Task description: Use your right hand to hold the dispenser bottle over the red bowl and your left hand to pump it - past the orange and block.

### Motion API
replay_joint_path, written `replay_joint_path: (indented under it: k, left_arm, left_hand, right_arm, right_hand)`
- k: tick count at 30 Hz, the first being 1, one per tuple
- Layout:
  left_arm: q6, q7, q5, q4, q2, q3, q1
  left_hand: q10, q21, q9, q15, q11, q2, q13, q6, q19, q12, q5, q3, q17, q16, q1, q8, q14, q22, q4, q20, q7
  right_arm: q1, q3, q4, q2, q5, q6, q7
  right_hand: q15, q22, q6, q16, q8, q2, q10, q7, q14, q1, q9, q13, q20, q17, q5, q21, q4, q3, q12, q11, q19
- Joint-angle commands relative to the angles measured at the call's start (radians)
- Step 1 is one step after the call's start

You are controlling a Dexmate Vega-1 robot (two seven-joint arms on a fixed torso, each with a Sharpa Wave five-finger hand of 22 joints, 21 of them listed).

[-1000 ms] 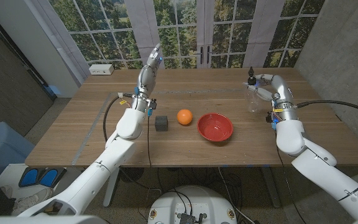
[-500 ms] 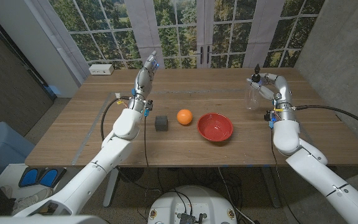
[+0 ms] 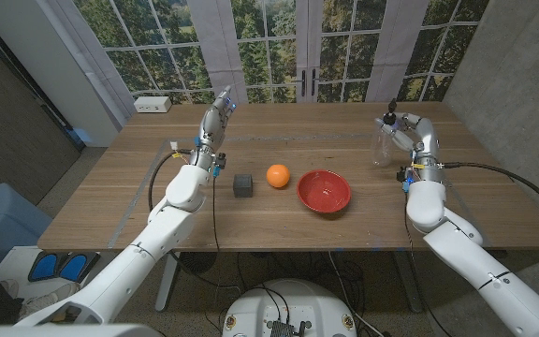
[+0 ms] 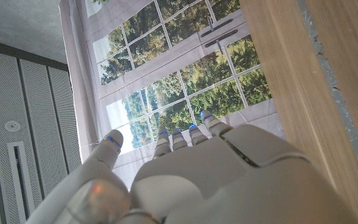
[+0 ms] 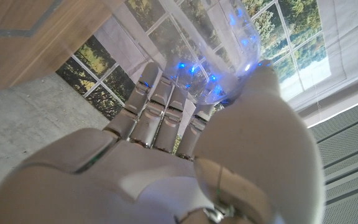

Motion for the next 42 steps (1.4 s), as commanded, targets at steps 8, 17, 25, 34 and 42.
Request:
replay_joint_path:
  k: [8, 17, 25, 34, 42]
  left_arm:
    - [0.084, 0.004, -0.065, 0.016, 0.019, -0.003, -0.001]
    - [0.11, 0.003, -0.07, 0.036, 0.021, 0.007, -0.02]
    - [0.106, 0.002, -0.07, 0.05, 0.019, 0.011, -0.028]
    - [0.092, -0.001, -0.07, 0.055, 0.02, 0.01, -0.026]
    - [0.084, -0.016, -0.075, 0.063, 0.022, 0.012, -0.032]
  left_hand:
    - [-0.006, -0.001, 0.001, -0.026, 0.005, 0.105, 0.0, -0.002, 0.002, -0.002, 0.001, 0.013, 0.002, 0.0, 0.009, -0.001, -0.004, 0.004, 0.005, -0.003, 0.004]
    - [-0.01, -0.003, 0.001, -0.028, 0.005, 0.098, 0.0, -0.004, 0.002, -0.003, 0.001, 0.015, 0.002, -0.001, 0.009, -0.001, -0.009, 0.004, 0.008, -0.002, 0.005]
    - [-0.013, -0.006, 0.001, -0.03, 0.006, 0.091, 0.0, -0.006, 0.0, -0.004, 0.0, 0.017, 0.002, -0.002, 0.007, -0.001, -0.012, 0.004, 0.011, -0.002, 0.003]
    - [-0.014, -0.008, 0.001, -0.032, 0.005, 0.085, 0.0, -0.007, 0.0, -0.004, -0.001, 0.017, 0.002, -0.002, 0.006, -0.001, -0.014, 0.004, 0.014, -0.001, 0.001]
    - [-0.013, -0.009, 0.001, -0.032, 0.003, 0.081, 0.0, -0.006, 0.0, -0.003, -0.002, 0.018, 0.002, -0.002, 0.005, -0.001, -0.014, 0.004, 0.015, 0.001, 0.001]
  right_arm:
    - [0.083, -0.03, 0.165, 0.052, 0.065, 0.011, -0.057]
    - [0.11, -0.047, 0.229, 0.059, 0.095, 0.028, -0.071]
    - [0.122, -0.062, 0.25, 0.058, 0.105, 0.019, -0.087]
    - [0.119, -0.07, 0.233, 0.035, 0.13, -0.011, -0.066]
    - [0.109, -0.077, 0.204, 0.0, 0.15, -0.049, -0.026]
  right_hand:
    - [-0.109, 0.002, 0.005, 0.002, -0.003, 0.236, 0.106, 0.006, 0.012, 0.244, -0.001, 0.0, -0.14, 0.003, -0.003, 0.01, 0.001, 0.007, 0.002, -0.101, 0.014]
    - [-0.109, 0.002, 0.006, 0.005, -0.005, 0.238, 0.104, 0.009, 0.017, 0.245, -0.005, -0.01, -0.137, 0.005, -0.007, 0.017, 0.001, 0.009, -0.003, -0.101, 0.025]
    - [-0.11, 0.0, 0.002, 0.004, -0.008, 0.239, 0.099, 0.013, 0.016, 0.248, -0.008, -0.031, -0.131, 0.006, -0.017, 0.026, -0.003, 0.015, -0.014, -0.101, 0.043]
    - [-0.107, -0.001, -0.037, 0.004, -0.025, 0.24, 0.065, 0.034, 0.004, 0.268, -0.014, -0.058, -0.104, 0.014, -0.051, 0.035, -0.029, 0.039, -0.028, -0.083, 0.053]
    - [-0.071, -0.004, -0.205, -0.009, -0.1, 0.181, -0.118, 0.068, -0.113, 0.138, -0.023, -0.085, -0.049, 0.036, -0.106, 0.03, 0.0, -0.008, -0.045, -0.052, 0.026]
